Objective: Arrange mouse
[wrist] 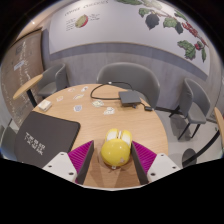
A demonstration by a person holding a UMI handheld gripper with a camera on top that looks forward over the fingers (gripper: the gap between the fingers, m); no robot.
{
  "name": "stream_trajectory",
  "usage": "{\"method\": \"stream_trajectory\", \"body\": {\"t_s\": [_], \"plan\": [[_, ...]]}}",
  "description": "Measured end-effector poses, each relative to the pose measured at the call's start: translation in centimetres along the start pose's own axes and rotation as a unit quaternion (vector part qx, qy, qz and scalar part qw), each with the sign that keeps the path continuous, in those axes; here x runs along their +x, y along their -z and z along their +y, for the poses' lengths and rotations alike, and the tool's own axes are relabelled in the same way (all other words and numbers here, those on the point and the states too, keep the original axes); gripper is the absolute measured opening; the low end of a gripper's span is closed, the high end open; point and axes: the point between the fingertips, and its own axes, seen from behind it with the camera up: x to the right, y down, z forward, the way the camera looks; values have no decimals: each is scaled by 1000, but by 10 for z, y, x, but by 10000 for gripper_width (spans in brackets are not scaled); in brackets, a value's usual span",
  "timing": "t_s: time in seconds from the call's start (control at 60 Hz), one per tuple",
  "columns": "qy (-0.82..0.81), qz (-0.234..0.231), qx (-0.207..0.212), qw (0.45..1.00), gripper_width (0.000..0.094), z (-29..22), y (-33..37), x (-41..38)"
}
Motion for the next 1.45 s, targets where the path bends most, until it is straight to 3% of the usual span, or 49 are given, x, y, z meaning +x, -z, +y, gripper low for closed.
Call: {"method": "stream_trajectory", "body": {"t_s": [0.083, 0.233, 0.317, 0.433, 0.533, 0.6, 0.667, 0.75, 0.833, 0.917, 1.017, 1.117, 1.25, 1.333, 1.45], "plan": [[-5, 6, 4, 1000, 506, -5, -5, -1], [24, 40, 44, 998, 362, -9, -1, 7], [24, 68, 50, 996, 354, -6, 9, 12], [-52, 47, 92, 993, 354, -35, 51, -22], [-49, 12, 166, 985, 354, -82, 91, -97], [-39, 2, 181, 983, 355, -92, 100, -146], [-31, -14, 169, 985, 358, -77, 88, -195], [-32, -27, 119, 992, 358, -45, 60, -238], [-32, -2, 73, 997, 360, -11, 37, -246], [-33, 16, 57, 998, 363, 7, 27, -249], [-31, 16, 57, 998, 425, 10, 23, -244], [-9, -12, 40, 999, 523, 14, 23, -247], [4, -74, 48, 996, 855, 17, 46, -254], [7, -104, 60, 993, 866, 23, 70, -246], [0, -109, 74, 991, 861, 38, 95, -218]]}}
